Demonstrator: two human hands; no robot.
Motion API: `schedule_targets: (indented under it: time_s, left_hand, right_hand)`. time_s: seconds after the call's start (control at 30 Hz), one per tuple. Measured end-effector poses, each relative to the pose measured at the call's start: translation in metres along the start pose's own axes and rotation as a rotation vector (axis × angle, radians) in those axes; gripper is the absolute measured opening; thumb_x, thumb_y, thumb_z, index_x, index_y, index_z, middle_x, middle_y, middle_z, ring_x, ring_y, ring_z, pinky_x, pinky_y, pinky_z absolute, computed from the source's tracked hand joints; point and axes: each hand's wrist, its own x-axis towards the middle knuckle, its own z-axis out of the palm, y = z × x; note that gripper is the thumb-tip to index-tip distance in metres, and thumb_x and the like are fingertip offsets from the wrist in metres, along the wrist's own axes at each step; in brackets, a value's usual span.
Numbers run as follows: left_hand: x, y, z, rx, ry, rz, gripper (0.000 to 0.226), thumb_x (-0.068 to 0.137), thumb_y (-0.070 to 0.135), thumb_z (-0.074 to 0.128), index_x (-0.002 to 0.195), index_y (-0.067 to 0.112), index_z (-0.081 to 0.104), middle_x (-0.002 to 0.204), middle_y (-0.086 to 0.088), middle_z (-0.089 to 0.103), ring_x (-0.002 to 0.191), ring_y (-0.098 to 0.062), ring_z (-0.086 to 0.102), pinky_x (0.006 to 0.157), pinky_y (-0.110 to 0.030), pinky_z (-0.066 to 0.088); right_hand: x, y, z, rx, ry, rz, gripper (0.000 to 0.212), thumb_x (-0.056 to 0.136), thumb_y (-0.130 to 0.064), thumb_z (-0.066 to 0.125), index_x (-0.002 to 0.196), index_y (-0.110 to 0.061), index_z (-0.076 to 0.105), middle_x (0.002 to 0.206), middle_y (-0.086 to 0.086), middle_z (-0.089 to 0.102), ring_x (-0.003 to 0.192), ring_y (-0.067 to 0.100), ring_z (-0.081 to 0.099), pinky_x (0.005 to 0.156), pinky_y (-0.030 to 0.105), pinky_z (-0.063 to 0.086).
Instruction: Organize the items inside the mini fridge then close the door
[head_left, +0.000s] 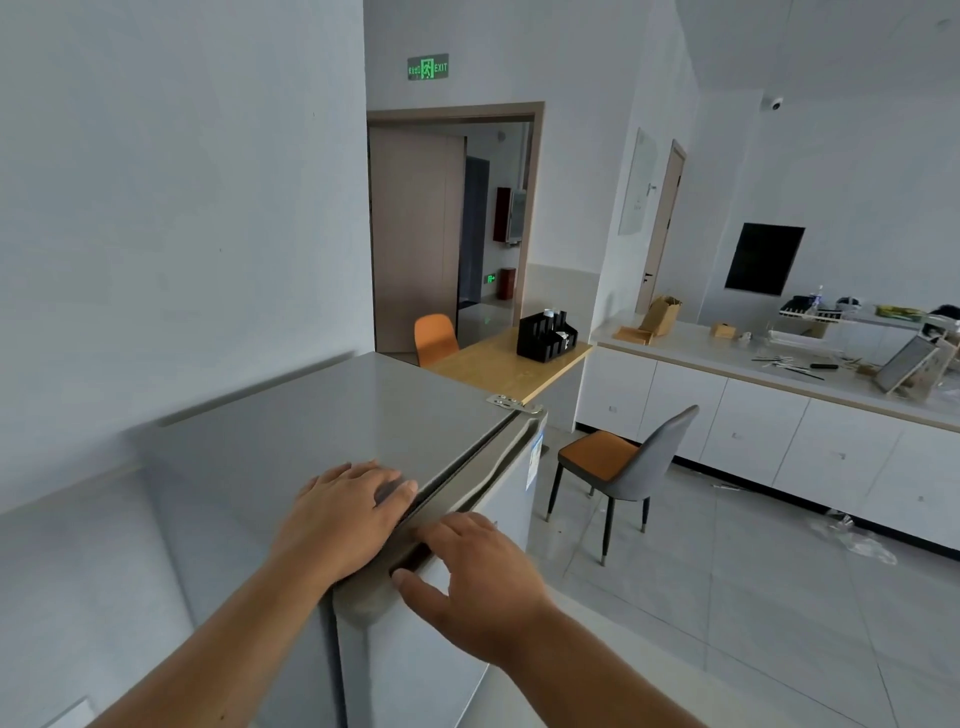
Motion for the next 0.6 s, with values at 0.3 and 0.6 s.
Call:
schedule_targets:
  time_s: [0.3, 0.6]
  left_hand:
    - [0.0017, -0.0044, 0.003, 0.035, -0.006, 0.001, 0.08, 0.086, 0.085, 0.032, 0.151, 0.04, 0.046, 0.162, 0.01, 0.045, 0.151, -0.021, 0.036, 0.121, -0.048, 0.03]
    - [-0.0012, 0.0008, -0.0002, 0.048, 0.011, 0.015, 0.071, 0.093, 0.077, 0.036, 0.15, 0.036, 0.049, 0.16, 0.008, 0.049, 0.149, -0.021, 0.039, 0.119, -0.046, 0.034]
  right_hand:
    - [0.0076, -0.0089, 0.0023, 0.008, -0.024, 0.037, 0.058, 0.092, -0.074, 0.035, 0.124, -0.032, 0.059, 0.116, -0.01, 0.062, 0.111, 0.009, 0.051, 0.096, 0.033, 0.051]
    - [0.0089, -0.0067, -0.002, -0.066, -0.062, 0.008, 0.057, 0.096, -0.071, 0.033, 0.121, -0.028, 0.059, 0.115, -0.005, 0.065, 0.109, 0.015, 0.054, 0.098, 0.038, 0.049]
